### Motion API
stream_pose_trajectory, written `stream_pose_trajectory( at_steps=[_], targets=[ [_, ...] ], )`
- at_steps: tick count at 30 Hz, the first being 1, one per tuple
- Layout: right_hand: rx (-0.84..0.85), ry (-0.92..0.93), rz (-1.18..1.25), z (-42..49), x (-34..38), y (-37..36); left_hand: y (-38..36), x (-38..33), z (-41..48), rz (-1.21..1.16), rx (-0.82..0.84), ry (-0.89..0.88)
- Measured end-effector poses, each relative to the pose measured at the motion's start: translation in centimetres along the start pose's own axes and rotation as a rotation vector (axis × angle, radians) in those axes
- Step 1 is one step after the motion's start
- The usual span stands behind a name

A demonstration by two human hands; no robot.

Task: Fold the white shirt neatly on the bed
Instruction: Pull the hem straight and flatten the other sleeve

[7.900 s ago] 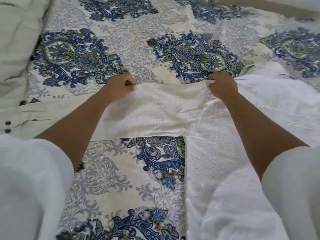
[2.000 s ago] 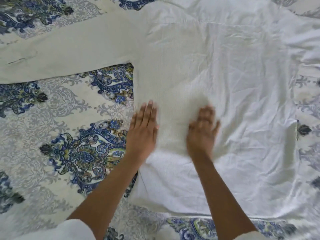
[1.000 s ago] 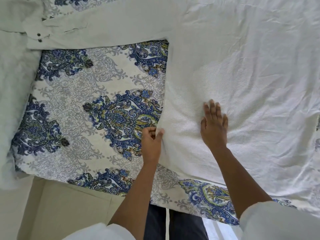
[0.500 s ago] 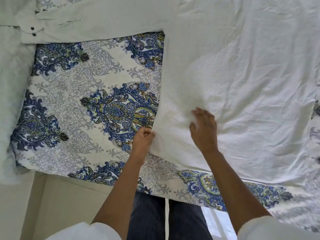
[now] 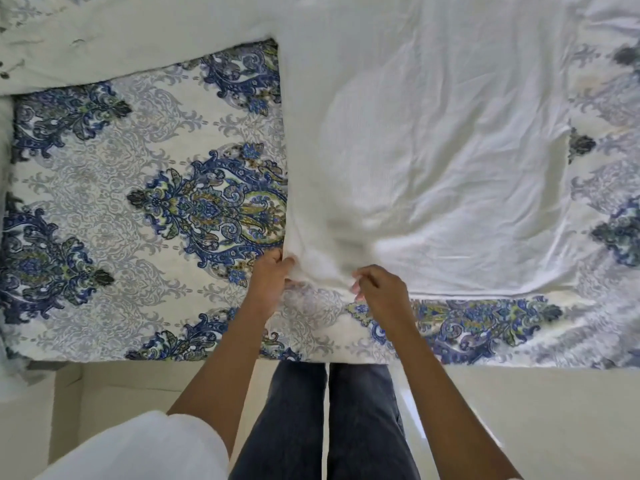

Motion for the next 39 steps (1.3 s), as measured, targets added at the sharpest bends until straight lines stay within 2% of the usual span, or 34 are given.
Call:
stream_pose_trajectory(
  at_steps=[3, 5, 7, 9, 11, 15, 18, 21, 25, 28, 32, 39],
  targets=[
    [0.13, -0.154, 0.113, -1.2, -3.4, -3.3, -0.5, 0.8, -1.3, -0.166, 0.046, 0.077],
    [0.189, -0.293, 0.291, -1.8, -5.5, -5.3, -0.7, 1.1, -1.9, -0.245, 0.073, 0.106],
    [0.234, -0.335, 0.623, -2.0, -6.2, -6.9, -0.7, 1.2, -2.0, -0.312, 0.084, 0.106],
    [0.306, -0.288, 1.0, -1.7, -5.3, -8.1, -0.6, 1.1, -2.0, -0.317, 0.084, 0.094],
    [0.343, -0.259, 1.258, -0.8, -4.1, -9.1, -0.3, 1.4, -1.7, -0.305, 0.08, 0.088],
    [0.288, -0.176, 1.515, 0.3, -2.2, -8.6, -0.2, 1.7, -1.2, -0.308, 0.092, 0.063],
    [0.115, -0.228, 1.695, 0.6, -3.2, -6.2, 0.2, 1.7, -1.2, -0.294, 0.091, 0.04],
    [-0.101, -0.286, 1.664, 1.5, -5.6, -2.8, 0.5, 1.9, -1.0, -0.187, 0.079, 0.016],
    [-0.257, -0.255, 1.618, 2.1, -8.9, 2.4, -0.1, 2.1, -0.8, -0.099, 0.094, -0.018],
    [-0.228, -0.202, 1.575, 2.3, -9.6, 4.3, -0.4, 2.1, -0.8, -0.058, 0.122, -0.044],
    [-0.222, -0.274, 1.466, 2.0, -10.5, 4.2, -0.3, 1.8, -1.2, 0.056, 0.161, -0.089],
    [-0.159, -0.366, 1.316, 1.2, -10.6, 5.1, 0.0, 1.4, -1.9, 0.14, 0.059, -0.084]
  ],
)
Point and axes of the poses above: each hand's wrist, its own z-axis towards the middle knuckle, its own y-axis out of the back of the hand, x = y × z, the point moved 8 cm from there along z, towards the middle knuckle, and after that the axes turned 10 degrees about -y, right-handed, at the moved point
